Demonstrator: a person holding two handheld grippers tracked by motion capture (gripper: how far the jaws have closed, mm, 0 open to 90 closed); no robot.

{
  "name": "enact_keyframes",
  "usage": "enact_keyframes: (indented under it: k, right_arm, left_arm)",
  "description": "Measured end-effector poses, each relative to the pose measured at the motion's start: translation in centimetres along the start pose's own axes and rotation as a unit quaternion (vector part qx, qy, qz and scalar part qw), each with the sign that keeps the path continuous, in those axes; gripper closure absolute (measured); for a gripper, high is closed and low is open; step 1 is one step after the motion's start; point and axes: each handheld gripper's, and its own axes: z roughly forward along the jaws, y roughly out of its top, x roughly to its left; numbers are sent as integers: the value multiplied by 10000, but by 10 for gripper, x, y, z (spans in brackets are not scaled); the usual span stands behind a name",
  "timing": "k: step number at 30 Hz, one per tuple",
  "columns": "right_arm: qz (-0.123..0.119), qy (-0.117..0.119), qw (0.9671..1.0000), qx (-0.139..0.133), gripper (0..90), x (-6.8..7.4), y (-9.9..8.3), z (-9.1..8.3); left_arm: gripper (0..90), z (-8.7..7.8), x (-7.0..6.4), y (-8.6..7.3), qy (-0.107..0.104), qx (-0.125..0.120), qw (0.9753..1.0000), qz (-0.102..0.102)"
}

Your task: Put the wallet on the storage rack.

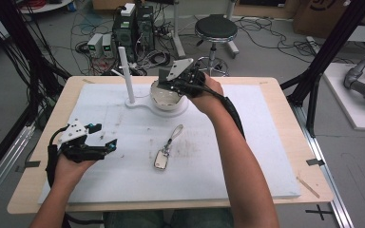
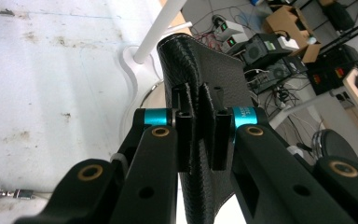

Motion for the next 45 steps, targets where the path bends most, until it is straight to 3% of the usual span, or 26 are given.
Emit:
enact_keyframes:
  k: [8,25,35,37,40,45]
  right_arm:
    - [-84,74,9997,212,853,4,2,20]
    - [-34,390,9977,561,852,14,-4,59]
    - [71,305,9967,750,833,18,-10,81]
    - [102,263,9967,755,760,19,-10,85]
    - [161,142,9968,773,563,21,-10,85]
    - [537,48,9960,706,455,11,-13,61]
  left_arm:
    - [159,0,0,0,-9,-1,10000,6]
    - [159,-1,0,0,-20,5,10000,8]
    - [159,-1,-2,0,-38,14,10000,22]
    - [159,-1,-2,0,-42,19,10000,26]
    - [159,0,-2,0,-48,18,10000,28]
    - [159,0,-2,0,-52,27,10000,40]
